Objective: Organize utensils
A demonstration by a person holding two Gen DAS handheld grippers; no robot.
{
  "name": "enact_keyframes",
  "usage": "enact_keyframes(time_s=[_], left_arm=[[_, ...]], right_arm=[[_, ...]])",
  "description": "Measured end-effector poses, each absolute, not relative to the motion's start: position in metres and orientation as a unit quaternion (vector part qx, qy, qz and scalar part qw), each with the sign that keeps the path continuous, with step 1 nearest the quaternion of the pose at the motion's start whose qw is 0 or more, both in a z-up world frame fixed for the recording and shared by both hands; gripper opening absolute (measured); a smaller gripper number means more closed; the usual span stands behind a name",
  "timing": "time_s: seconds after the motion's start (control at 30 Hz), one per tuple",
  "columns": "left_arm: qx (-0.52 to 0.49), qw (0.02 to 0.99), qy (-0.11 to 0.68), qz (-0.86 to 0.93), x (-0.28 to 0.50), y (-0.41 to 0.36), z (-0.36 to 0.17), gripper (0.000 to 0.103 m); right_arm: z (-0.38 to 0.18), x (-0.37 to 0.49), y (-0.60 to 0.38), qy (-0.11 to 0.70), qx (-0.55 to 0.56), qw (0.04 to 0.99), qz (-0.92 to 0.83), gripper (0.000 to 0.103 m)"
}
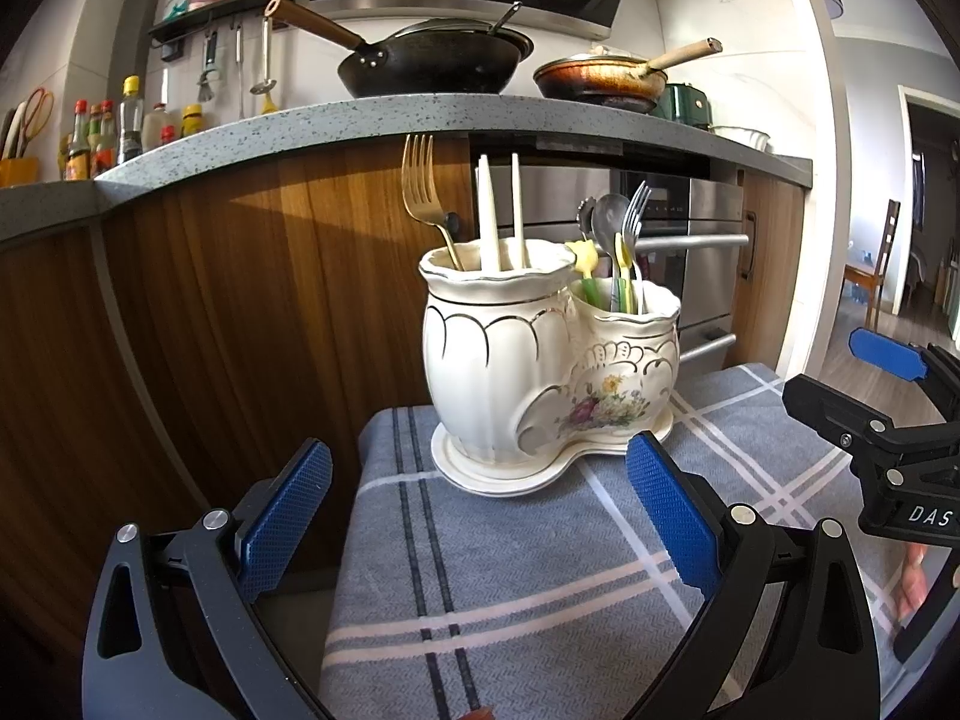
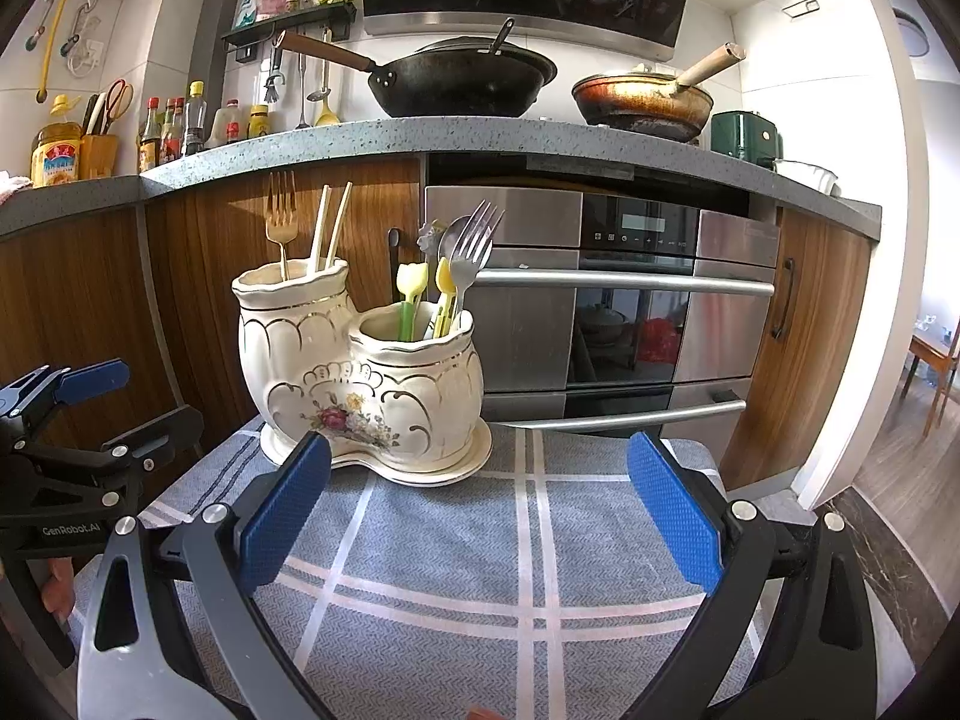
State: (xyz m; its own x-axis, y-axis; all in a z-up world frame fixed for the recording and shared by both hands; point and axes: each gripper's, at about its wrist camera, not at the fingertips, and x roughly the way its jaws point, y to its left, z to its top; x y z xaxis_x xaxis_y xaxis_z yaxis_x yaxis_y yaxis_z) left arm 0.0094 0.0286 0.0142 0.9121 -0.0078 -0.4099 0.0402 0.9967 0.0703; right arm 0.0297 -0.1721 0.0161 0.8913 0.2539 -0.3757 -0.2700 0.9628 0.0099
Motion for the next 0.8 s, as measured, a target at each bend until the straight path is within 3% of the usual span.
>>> enact_keyframes(time_s=[0.8], left_arm=[[0.049, 0.979, 0.198, -0.009, 0.0096, 0.0282, 0.0152, 0.098]], right_arm=[[0.0156, 0.0328, -0.1711, 0.197, -0.022, 0.971, 0.136, 0.098]])
